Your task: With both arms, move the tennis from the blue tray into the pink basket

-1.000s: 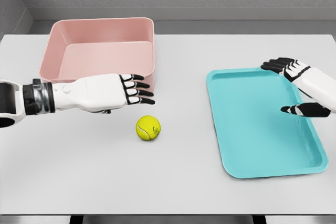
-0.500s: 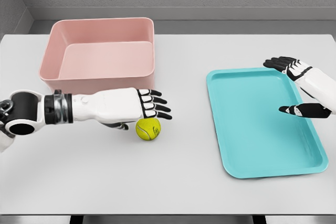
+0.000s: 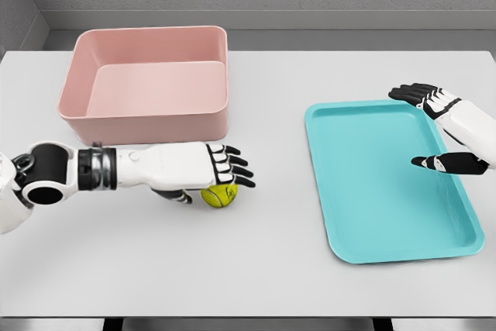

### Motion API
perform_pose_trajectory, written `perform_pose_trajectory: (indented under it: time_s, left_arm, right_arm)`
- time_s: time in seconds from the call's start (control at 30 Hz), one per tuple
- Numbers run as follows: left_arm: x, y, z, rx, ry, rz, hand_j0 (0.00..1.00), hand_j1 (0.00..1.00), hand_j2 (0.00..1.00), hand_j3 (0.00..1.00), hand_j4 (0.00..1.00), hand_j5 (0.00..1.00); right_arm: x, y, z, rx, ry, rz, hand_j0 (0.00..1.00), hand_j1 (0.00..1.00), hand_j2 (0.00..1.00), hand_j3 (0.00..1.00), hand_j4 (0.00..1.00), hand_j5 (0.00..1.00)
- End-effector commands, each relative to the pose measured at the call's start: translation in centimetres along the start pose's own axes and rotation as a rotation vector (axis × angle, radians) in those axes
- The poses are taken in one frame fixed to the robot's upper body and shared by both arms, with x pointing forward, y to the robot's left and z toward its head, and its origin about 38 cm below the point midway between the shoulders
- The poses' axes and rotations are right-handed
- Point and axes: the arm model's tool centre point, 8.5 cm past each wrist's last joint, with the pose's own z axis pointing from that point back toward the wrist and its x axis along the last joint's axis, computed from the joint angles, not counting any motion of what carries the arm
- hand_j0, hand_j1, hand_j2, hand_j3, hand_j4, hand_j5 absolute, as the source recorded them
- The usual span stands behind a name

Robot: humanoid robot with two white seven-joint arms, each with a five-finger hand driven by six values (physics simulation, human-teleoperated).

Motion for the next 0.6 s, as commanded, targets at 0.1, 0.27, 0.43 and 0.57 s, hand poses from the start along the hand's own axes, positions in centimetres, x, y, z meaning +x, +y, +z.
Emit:
perform_pose_trajectory:
  time_s: [0.1, 0.27, 0.43, 0.57]
  left_arm:
    - [-0.5, -0.7, -0.4, -0.01, 0.007, 0.025, 1.0, 1.0, 1.0, 1.0, 1.0, 1.0]
    - [-0.6, -0.9, -0.7, -0.01, 0.007, 0.029, 1.0, 1.0, 1.0, 1.0, 1.0, 1.0]
    - [-0.9, -1.4, -1.6, -0.025, 0.003, 0.041, 1.0, 1.0, 1.0, 1.0, 1.0, 1.0]
    - [-0.7, -1.7, -1.7, -0.031, -0.004, 0.044, 1.0, 1.0, 1.0, 1.0, 1.0, 1.0]
  right_arm:
    - [0.0, -0.1, 0.0, -0.005, -0.001, -0.006, 1.0, 1.0, 1.0, 1.0, 1.0, 1.0]
    - [0.0, -0.1, 0.0, -0.005, -0.001, -0.006, 1.0, 1.0, 1.0, 1.0, 1.0, 1.0]
    - [0.0, -0.1, 0.0, -0.005, -0.001, -0.006, 1.0, 1.0, 1.0, 1.0, 1.0, 1.0]
    - [0.0, -0.1, 0.0, -0.005, -0.001, -0.006, 1.0, 1.0, 1.0, 1.0, 1.0, 1.0]
